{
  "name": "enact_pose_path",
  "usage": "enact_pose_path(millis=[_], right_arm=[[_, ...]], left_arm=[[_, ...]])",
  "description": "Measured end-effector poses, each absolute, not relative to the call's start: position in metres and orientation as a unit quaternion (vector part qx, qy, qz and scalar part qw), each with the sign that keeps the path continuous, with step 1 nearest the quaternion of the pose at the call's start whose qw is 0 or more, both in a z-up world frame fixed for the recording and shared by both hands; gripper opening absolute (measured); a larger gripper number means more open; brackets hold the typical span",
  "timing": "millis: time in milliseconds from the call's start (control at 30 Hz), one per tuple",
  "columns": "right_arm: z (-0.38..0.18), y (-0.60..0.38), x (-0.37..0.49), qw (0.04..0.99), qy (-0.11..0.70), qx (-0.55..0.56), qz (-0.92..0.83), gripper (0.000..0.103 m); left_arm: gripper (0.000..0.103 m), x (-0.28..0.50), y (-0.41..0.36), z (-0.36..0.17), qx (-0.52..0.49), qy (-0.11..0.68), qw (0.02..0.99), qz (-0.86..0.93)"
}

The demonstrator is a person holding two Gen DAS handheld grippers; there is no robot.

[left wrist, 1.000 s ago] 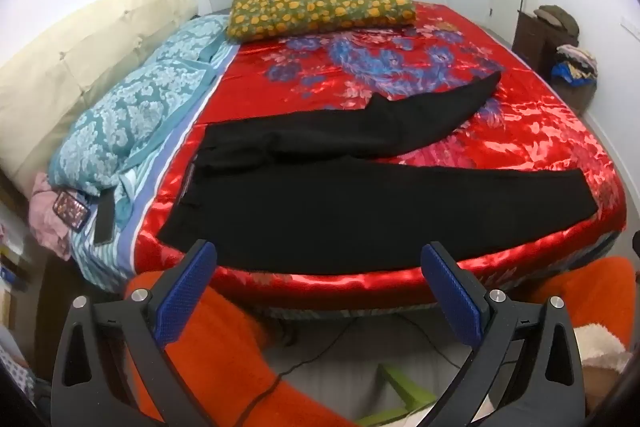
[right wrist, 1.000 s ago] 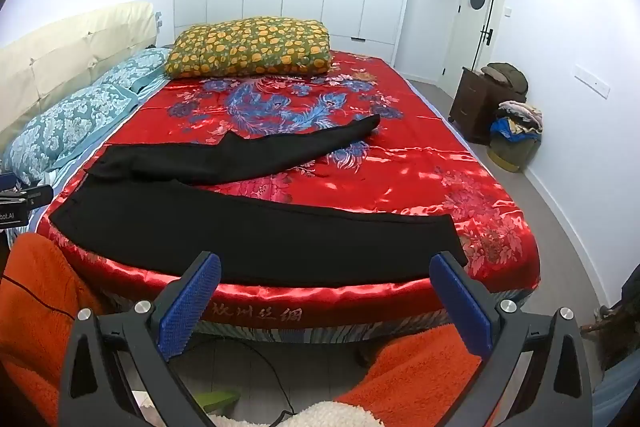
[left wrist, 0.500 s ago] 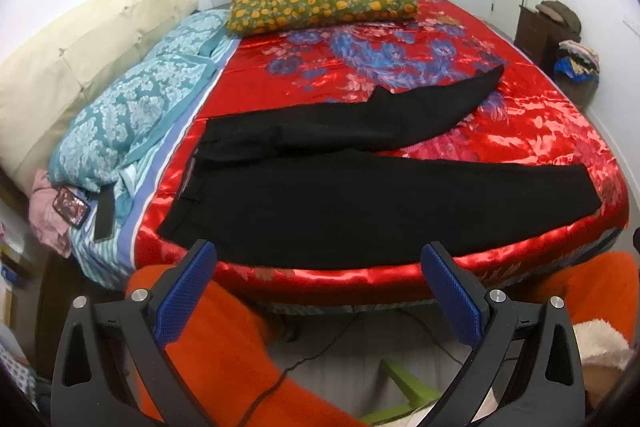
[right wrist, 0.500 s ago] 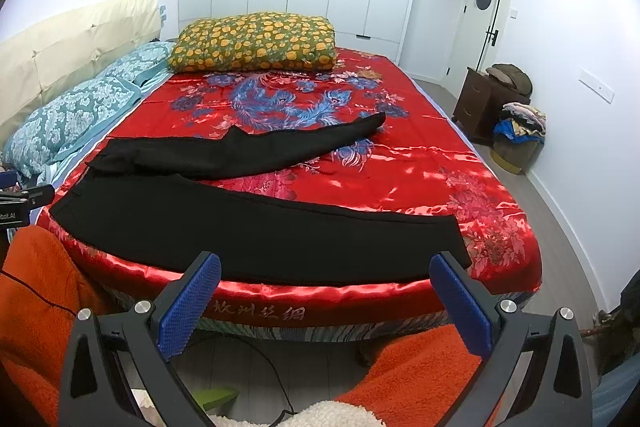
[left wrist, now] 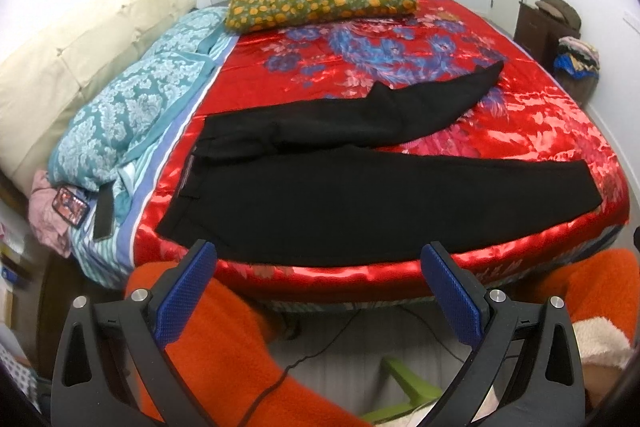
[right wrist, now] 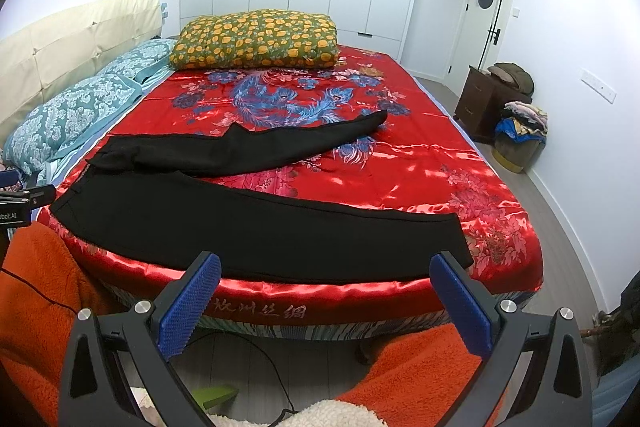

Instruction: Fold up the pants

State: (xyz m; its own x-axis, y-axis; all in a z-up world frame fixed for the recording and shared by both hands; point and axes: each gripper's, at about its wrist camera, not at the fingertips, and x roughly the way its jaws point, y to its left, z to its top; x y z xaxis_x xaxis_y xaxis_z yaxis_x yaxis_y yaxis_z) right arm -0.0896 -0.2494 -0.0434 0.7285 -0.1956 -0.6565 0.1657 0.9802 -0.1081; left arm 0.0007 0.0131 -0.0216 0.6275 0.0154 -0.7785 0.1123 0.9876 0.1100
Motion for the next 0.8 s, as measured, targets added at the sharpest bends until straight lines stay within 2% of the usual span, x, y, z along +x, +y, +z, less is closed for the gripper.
enact_pose_path(millis=[800], right_arm=[[-0.044,-0.239,-0.090,0.930,0.354,-0.030,-0.091,0.103]], left_arm=[[0.102,0.001,0.010,-0.017,0.074,0.431,0.899,-0.029]])
